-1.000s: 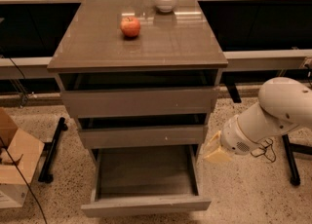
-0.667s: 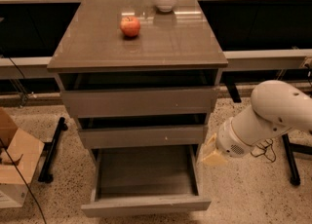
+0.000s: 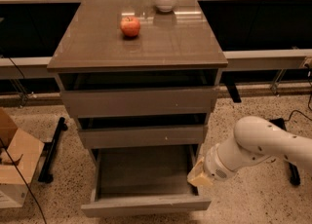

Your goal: Close bottom drawer

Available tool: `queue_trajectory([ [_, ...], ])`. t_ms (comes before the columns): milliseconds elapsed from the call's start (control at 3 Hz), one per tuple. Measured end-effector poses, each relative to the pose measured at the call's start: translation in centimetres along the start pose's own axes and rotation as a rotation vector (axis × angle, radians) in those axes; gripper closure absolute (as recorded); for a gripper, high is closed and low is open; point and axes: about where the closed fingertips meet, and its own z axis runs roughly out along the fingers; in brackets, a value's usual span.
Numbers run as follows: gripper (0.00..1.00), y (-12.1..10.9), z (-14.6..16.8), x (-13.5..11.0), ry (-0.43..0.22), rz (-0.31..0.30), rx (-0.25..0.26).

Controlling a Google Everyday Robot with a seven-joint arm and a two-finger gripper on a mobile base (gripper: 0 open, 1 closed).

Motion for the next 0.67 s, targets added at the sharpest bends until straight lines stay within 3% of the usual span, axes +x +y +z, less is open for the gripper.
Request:
queue_trajectory([
  [667, 1.00, -2.1, 10.9, 4.6, -0.133, 0.042, -0.085],
])
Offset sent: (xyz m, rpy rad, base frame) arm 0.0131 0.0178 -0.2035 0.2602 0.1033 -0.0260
